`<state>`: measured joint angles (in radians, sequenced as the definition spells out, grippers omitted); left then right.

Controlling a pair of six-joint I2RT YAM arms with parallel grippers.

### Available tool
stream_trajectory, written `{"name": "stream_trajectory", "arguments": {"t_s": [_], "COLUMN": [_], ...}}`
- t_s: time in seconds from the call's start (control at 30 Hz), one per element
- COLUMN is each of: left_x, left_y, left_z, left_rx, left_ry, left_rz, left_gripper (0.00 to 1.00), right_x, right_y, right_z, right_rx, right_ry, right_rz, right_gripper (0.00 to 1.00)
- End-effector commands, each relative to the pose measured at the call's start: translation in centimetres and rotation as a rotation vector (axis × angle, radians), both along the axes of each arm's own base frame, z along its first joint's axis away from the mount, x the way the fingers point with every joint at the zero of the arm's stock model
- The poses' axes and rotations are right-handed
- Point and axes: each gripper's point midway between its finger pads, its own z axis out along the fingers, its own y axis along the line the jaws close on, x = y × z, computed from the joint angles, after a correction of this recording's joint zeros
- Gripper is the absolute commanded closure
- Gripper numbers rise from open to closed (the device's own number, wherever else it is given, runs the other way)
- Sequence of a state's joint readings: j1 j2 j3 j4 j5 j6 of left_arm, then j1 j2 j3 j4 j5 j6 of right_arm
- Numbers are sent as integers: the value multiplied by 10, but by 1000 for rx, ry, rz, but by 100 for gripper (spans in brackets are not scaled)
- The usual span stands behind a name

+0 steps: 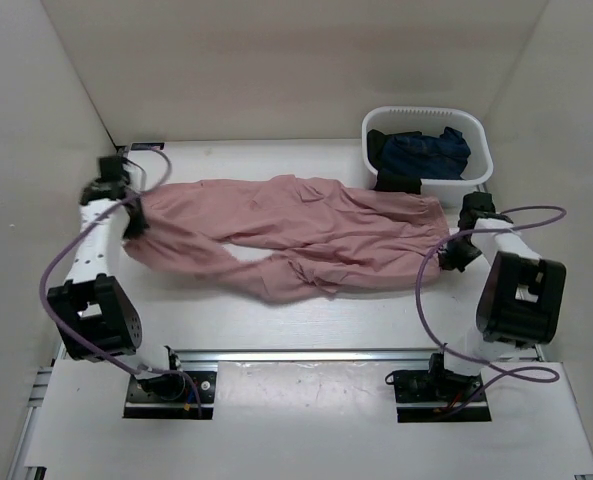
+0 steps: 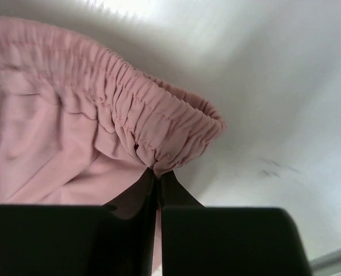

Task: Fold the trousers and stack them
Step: Flatten the trousers out

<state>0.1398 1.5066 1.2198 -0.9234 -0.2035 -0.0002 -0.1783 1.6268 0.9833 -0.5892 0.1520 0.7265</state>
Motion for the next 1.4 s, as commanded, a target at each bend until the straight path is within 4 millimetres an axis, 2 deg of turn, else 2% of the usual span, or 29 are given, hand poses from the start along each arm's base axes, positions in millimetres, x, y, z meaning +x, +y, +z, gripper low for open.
{"name": "stream_trajectory", "arguments": {"t_s": [0.0, 0.07, 0.1, 0.13, 0.2, 0.3, 0.37, 0.43, 0.53, 0.57, 0.6, 0.63, 0.67, 0.7, 0.73, 0.8, 0.83, 0.87, 0.97, 1.0, 1.07, 1.1, 1.13, 1.2, 1.3, 1.37], "left_x": [-9, -15, -23, -32, -41, -65, -67, -63, -42, -23, -9, 6, 38, 53, 64, 71, 67, 46, 15, -8, -11, -9, -3, 11, 37, 46], "left_y": [48, 52, 60, 62, 72, 95, 94, 88, 71, 69, 70, 75, 88, 93, 101, 111, 113, 116, 115, 105, 100, 88, 85, 86, 103, 103], "left_z": [53, 59, 63, 58, 62, 67, 62, 54, 21, 1, -7, -13, -16, -13, -6, 15, 20, 19, 1, -28, -46, -56, -59, -71, -72, -74], "left_rx": [69, 75, 110, 125, 161, 159, 126, 91, -1, -10, -12, -12, 10, 17, 24, -18, -44, -102, -231, -273, -319, -414, -444, -490, -521, -543], "left_ry": [-52, -38, -26, 14, 24, 75, 123, 170, 290, 348, 362, 363, 326, 296, 257, 166, 146, 152, 137, 214, 212, 214, 198, 164, 87, 68], "left_rz": [147, 163, 190, 198, 234, 327, 329, 304, 235, 207, 195, 195, 200, 202, 213, 239, 251, 283, 337, 353, 357, 350, 341, 334, 329, 319], "left_gripper": [86, 86, 86, 86, 86, 86, 86, 86, 80, 75, 55, 44, 38, 32, 19, 5, 0, 0, 0, 0, 1, 1, 1, 1, 2, 2], "right_x": [-25, -35, -39, -48, -55, -70, -76, -78, -71, -66, -61, -60, -55, -51, -51, -48, -48, -53, -59, -58, -58, -60, -58, -60, -63, -65], "right_y": [-22, -28, -29, -29, -28, -26, -23, -20, -16, -14, -15, -13, -14, -13, -11, -11, -9, -8, -6, -4, -1, -1, -1, 1, 1, 0], "right_z": [41, 63, 68, 72, 87, 100, 104, 103, 90, 87, 87, 78, 79, 77, 77, 80, 82, 81, 78, 78, 78, 76, 76, 73, 72, 71], "right_rx": [-123, -178, -187, -198, -210, -220, -215, -206, -170, -154, -154, -135, -139, -125, -117, -114, -112, -112, -104, -93, -82, -79, -82, -71, -71, -79], "right_ry": [-25, -58, -63, -48, -70, -67, -70, -72, -49, -55, -57, -21, -25, -18, -20, -30, -39, -40, -38, -42, -46, -37, -46, -40, -38, -35], "right_rz": [-30, -20, 2, 11, 28, 82, 94, 127, 150, 157, 157, 162, 170, 175, 189, 202, 214, 214, 228, 232, 236, 236, 236, 239, 239, 236], "right_gripper": [100, 100, 100, 100, 100, 100, 100, 100, 100, 100, 100, 100, 100, 100, 100, 100, 100, 100, 100, 100, 100, 100, 100, 100, 100, 100]}}
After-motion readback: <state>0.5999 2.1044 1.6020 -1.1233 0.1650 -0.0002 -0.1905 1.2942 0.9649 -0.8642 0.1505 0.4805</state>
